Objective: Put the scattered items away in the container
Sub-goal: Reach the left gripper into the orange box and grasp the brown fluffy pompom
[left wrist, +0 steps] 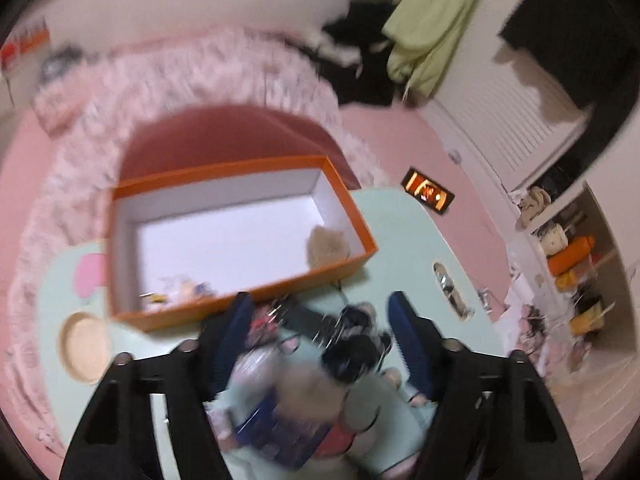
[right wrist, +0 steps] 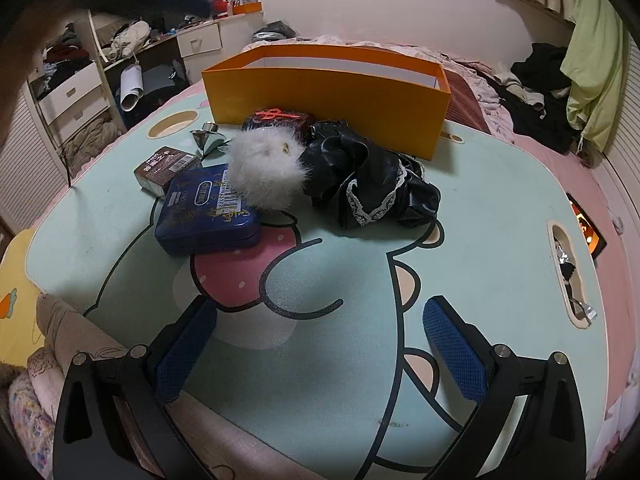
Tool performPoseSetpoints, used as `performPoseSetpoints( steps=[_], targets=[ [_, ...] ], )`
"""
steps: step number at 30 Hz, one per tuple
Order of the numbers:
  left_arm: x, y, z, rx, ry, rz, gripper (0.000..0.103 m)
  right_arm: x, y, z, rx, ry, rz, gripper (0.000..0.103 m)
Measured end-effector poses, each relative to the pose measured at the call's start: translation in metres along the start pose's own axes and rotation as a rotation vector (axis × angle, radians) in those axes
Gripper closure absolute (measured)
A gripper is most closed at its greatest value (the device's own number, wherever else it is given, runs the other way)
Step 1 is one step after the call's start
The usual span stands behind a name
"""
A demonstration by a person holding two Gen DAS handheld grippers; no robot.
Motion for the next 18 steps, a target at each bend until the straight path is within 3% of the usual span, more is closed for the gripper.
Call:
performPoseSetpoints(
  steps=[2,8,12,14,18],
  targets=[
    [0.014,0.010,-0.032,-0.027,0.068,0.087,0.058,-0.001,-0.001,0.001,0.001,-0.002,0.000,0.000],
    [0.022,0.027,-0.097,-0.020,0.149,0.228,0.059,-0.003,-0.003,0.003,0.010,-0.012,0.000,0.000],
    [0.028,0.031,-0.114,0.036,0.158,0.220,0.059,-0.003,-0.004,0.004,0.014,-0.018,0.000,0.000],
    [0.024,0.034,-0.123,0.062,0.177,0.216,0.073,-0.004,-0.004,0.004,0.015,-0.020,0.000,0.000],
    [0.023,0.033,-0.127,0.020,0.162,0.183,0.088,-0.004,-0.004,0.004,0.016,-0.021,0.000,0.000]
  ],
)
Point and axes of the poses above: each gripper's, at about its wrist camera, not at the fingertips, and z roughly against the way its jaws point, y to its left, x to its top, the point moved 7 cm from there along -z, roughly the way its jaws point, and after that the axes turned 10 degrees about -x, right-handed, at the moved point
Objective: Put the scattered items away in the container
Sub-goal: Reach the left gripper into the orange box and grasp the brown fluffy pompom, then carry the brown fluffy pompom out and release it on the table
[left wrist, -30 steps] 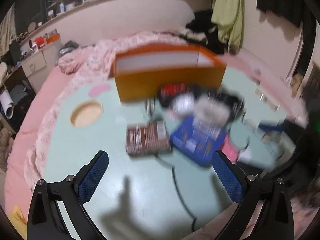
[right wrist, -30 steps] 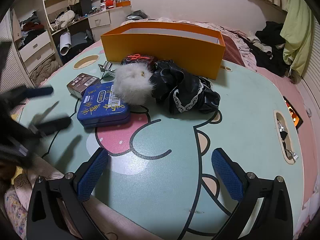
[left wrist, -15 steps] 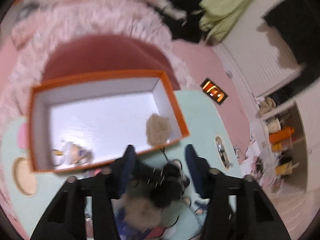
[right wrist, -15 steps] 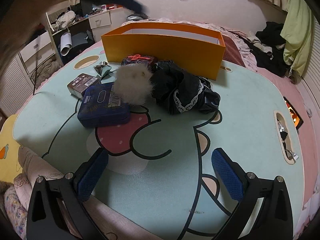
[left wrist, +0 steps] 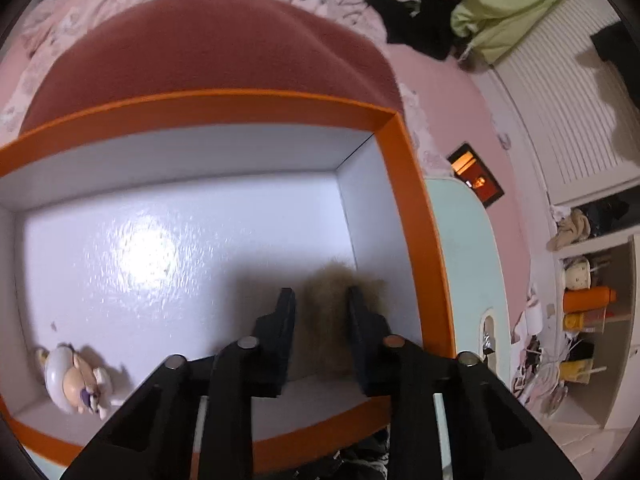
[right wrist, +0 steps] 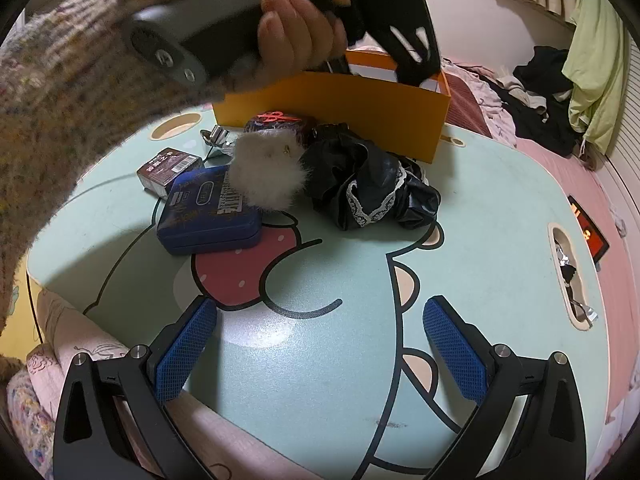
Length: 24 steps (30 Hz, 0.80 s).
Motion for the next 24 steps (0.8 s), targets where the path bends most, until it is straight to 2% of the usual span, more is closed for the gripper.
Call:
performPoseSetpoints(
  steps=[1,5,9,12,16,18,24],
  targets=[
    [0.001,0.001,0.002,-0.010,-0.005,0.000,0.093,0.000,0.000,0.000,0.000,-0.001,0.000,0.000],
    [0.007,0.007,0.021,0.005,-0.067,-0.014,0.094,0.000,0.001,0.000,-0.001,-0.001,0.001,0.000],
    [0.016,0.006,0.054,-0.049,-0.137,-0.011,0.094,0.000,0.000,0.000,-0.001,-0.001,0.001,0.000],
    [0.013,0.001,0.094,-0.087,-0.226,-0.033,0.094,0.000,0.000,-0.001,-0.001,-0.002,0.002,0.000],
    [-0.013,-0.009,0.143,-0.135,-0.303,-0.099,0.094,0.000,0.000,-0.001,-0.001,-0.001,0.001,0.000],
    [-0.033,-0.009,0.158,-0.137,-0.317,-0.133,0.094,0.000,0.000,-0.001,-0.001,-0.001,0.001,0.000],
    [-0.085,0.022,0.147,-0.049,-0.283,-0.138,0.094,0.000,0.000,-0.002,-0.002,-0.001,0.002,0.000]
  ],
)
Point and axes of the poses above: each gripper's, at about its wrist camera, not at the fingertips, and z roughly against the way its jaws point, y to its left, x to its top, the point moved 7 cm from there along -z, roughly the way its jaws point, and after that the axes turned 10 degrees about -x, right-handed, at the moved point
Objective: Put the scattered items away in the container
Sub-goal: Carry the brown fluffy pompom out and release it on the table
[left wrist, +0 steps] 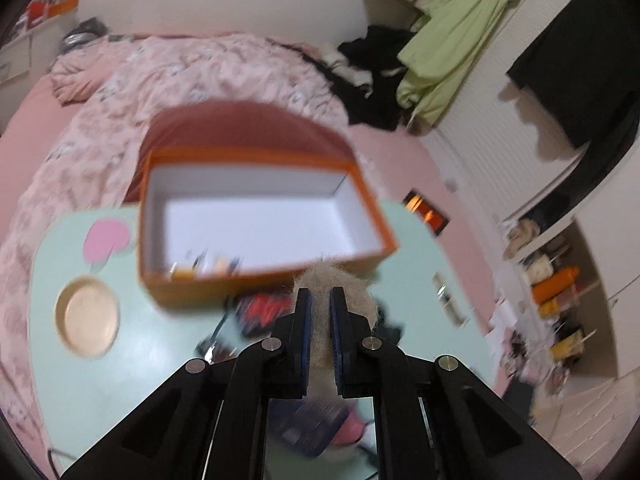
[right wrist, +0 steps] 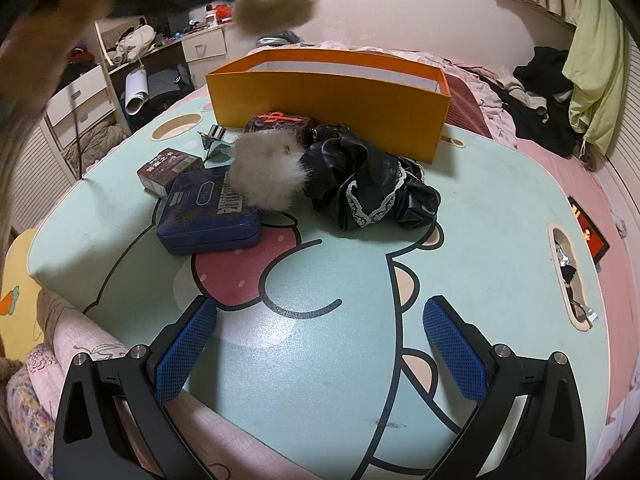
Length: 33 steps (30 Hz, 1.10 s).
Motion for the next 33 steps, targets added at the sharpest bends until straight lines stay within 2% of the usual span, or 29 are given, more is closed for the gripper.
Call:
performPoseSetpoints(
  steps=[4,6,8,12,14,17,22,26,30,31,33],
  targets=[
    [-0.025,0.017,-0.010,0.056,0.029,-0.003,0.094,0.000,0.000,-0.001,0.001,0.000,0.000,0.000],
    [-0.029,0.026,-0.013,0.093,0.026,0.009,0.088,0.000,0.000,-0.001,0.001,0.000,0.000,0.000],
    [-0.029,0.035,-0.010,0.114,-0.004,0.034,0.068,0.000,0.000,-0.001,0.001,0.000,0.000,0.000],
    [-0.026,0.033,0.011,0.050,-0.092,0.051,0.050,0.000,0.000,-0.001,0.001,0.000,0.000,0.000],
    [-0.031,0.032,0.025,0.097,-0.133,0.024,0.041,0.000,0.000,-0.001,0.001,0.000,0.000,0.000],
    [-0.050,0.029,0.040,0.208,-0.162,-0.051,0.034,0.000,-0.001,-0.001,0.000,0.000,0.000,0.000],
    [-0.102,0.017,0.047,0.313,-0.164,-0.187,0.021,0.000,-0.001,-0.001,0.000,0.001,0.000,0.000],
    [-0.136,0.018,0.044,0.417,-0.159,-0.236,0.020,0.000,-0.001,-0.001,0.000,0.001,0.000,0.000],
    [-0.147,0.023,0.038,0.428,-0.145,-0.235,0.020,0.000,-0.001,0.001,-0.002,0.002,0.000,0.000],
    [-0.147,0.026,0.035,0.421,-0.142,-0.212,0.017,0.000,-0.001,0.000,-0.001,0.002,0.000,0.000],
    [-0.155,0.037,0.024,0.425,-0.106,-0.163,0.003,0.000,-0.001,0.000,-0.001,0.002,0.000,0.000]
  ],
)
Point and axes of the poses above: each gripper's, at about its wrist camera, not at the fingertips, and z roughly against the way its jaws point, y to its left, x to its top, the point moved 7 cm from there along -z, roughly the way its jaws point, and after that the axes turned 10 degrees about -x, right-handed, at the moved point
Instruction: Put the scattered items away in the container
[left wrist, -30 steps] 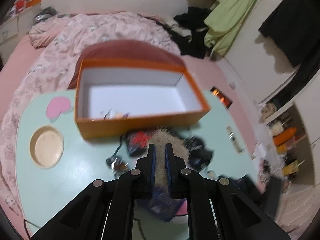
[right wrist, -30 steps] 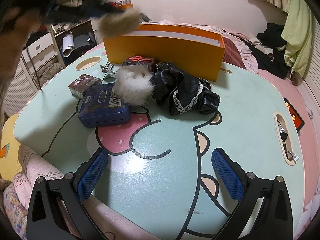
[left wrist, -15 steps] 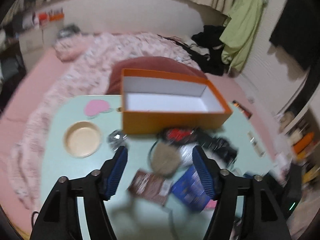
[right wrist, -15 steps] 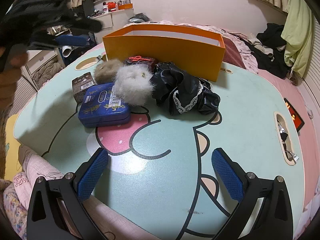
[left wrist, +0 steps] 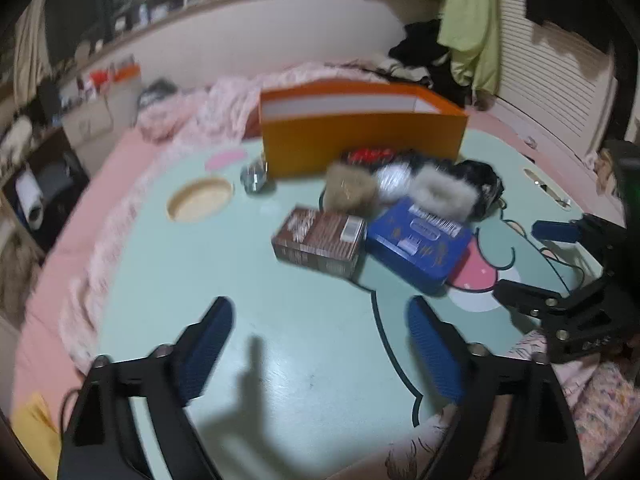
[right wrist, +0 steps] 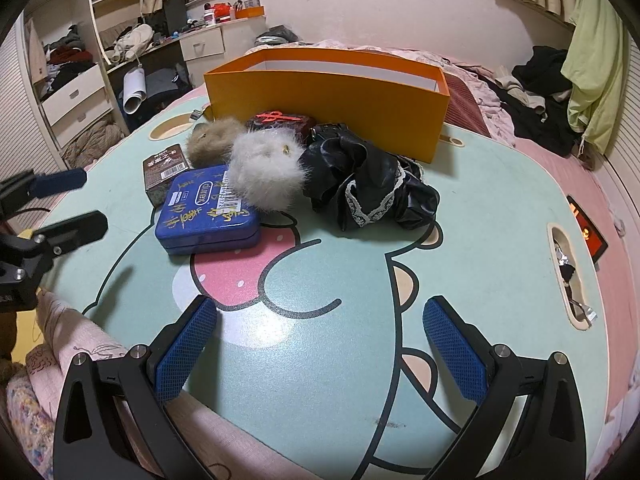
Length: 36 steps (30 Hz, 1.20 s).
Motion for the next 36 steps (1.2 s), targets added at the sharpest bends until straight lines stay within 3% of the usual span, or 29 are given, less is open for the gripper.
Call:
performPoseSetpoints(
  steps=[1,11,36],
  targets=[
    [-0.005,0.003,-0.009,0.001,0.024,0.013,0.000,0.000,0.000,0.000,0.000,0.000,0.000,0.000],
    [-0.006,0.011,-0.027,-0.006,-0.050,0.009,0.000,-0.002,-0.002,0.004,-0.008,0.003,-0.001,0.000],
    [0.003,0.009,-0.020,-0.008,-0.062,0.003,0.000,-0.002,-0.003,0.000,-0.007,0.000,-0.001,0.000]
  ],
)
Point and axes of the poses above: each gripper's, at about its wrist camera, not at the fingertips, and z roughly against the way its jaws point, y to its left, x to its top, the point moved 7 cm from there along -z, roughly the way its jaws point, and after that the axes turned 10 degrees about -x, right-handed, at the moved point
